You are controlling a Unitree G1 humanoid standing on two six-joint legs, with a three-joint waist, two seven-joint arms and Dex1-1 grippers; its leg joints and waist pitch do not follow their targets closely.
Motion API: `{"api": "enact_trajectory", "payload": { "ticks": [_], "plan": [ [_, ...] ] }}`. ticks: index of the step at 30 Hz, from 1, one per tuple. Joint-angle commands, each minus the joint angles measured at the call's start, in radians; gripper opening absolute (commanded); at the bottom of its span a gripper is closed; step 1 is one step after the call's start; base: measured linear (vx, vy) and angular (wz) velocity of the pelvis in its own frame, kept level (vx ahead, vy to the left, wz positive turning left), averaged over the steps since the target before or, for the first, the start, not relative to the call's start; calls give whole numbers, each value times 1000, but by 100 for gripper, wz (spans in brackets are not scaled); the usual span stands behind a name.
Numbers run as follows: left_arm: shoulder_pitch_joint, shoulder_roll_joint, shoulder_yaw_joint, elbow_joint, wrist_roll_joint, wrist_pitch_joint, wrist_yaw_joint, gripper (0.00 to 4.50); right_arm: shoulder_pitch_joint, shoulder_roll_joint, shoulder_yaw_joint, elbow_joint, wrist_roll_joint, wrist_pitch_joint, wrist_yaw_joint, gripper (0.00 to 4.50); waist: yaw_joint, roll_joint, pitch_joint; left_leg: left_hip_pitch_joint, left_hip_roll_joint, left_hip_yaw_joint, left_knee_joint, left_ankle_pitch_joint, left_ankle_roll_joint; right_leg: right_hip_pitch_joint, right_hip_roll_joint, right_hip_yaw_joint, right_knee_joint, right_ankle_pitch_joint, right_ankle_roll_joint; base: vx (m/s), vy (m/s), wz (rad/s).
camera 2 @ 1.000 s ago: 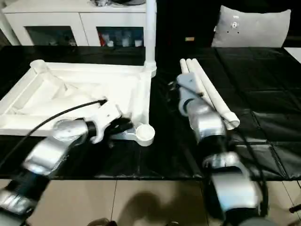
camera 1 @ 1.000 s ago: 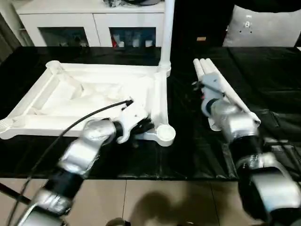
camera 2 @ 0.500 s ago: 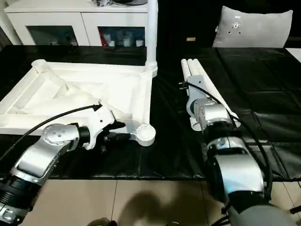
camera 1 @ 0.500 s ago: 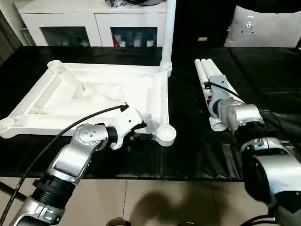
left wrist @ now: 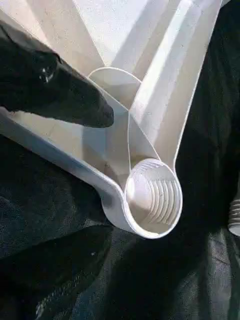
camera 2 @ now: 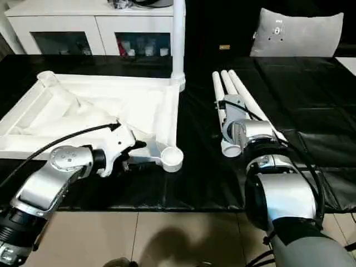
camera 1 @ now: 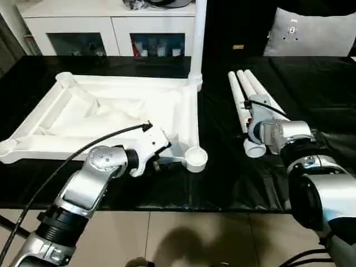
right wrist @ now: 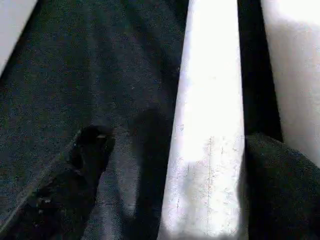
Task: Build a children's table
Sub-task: Pick table leg
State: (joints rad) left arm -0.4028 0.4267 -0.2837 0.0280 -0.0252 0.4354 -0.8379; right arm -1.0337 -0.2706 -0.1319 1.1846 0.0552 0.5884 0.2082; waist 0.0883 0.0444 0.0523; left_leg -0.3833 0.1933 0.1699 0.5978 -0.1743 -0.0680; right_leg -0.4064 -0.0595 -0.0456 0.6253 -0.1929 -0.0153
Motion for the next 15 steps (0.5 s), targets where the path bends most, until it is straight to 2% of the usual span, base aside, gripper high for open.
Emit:
{"api": "enact_trajectory", "payload": {
  "ticks": [1, 2, 6, 8, 11, 13, 15],
  "plan": [
    [-5, 10, -5, -14, 3, 7, -2, 381, -13, 2, -18, 23, 28, 32, 23, 414, 1, -6, -69, 14, 24, -2, -60, -179, -13, 52, -65, 34, -64, -127, -225, 0, 0, 0],
    [-5, 10, -5, -14, 3, 7, -2, 402, -14, 2, -16, 26, 29, 39, 34, 390, 0, -7, -69, 14, 24, -1, -60, -181, -13, 53, -64, 34, -64, -129, -224, 0, 0, 0],
    [2, 18, -10, -20, 6, 7, -7, 424, -17, 3, -16, 36, 35, 62, 60, 369, 1, -6, -70, 13, 24, -2, -59, -182, -14, 52, -66, 34, -64, -137, -226, 0, 0, 0],
    [1, 22, -12, -22, 6, 8, -11, 448, -20, 2, -13, 42, 28, 79, 72, 335, 2, -5, -70, 13, 24, -2, -59, -177, -12, 51, -65, 33, -63, -129, -227, 0, 0, 0],
    [-3, 22, -11, -23, 4, 11, -12, 450, -19, 3, -18, 45, 32, 87, 78, 323, 3, -5, -70, 14, 25, -2, -59, -174, -14, 50, -66, 33, -63, -128, -228, 0, 0, 0],
    [-4, 21, -10, -24, 1, 13, -14, 450, -19, 4, -15, 44, 31, 96, 88, 291, 3, -4, -70, 14, 24, -1, -59, -176, -14, 50, -65, 34, -63, -124, -229, 0, 0, 0],
    [-4, 21, -12, -25, 1, 14, -14, 450, -18, 6, -12, 44, 30, 100, 94, 286, 3, -3, -70, 14, 24, -2, -59, -177, -14, 50, -65, 33, -63, -126, -230, 0, 0, 0]
  ]
}}
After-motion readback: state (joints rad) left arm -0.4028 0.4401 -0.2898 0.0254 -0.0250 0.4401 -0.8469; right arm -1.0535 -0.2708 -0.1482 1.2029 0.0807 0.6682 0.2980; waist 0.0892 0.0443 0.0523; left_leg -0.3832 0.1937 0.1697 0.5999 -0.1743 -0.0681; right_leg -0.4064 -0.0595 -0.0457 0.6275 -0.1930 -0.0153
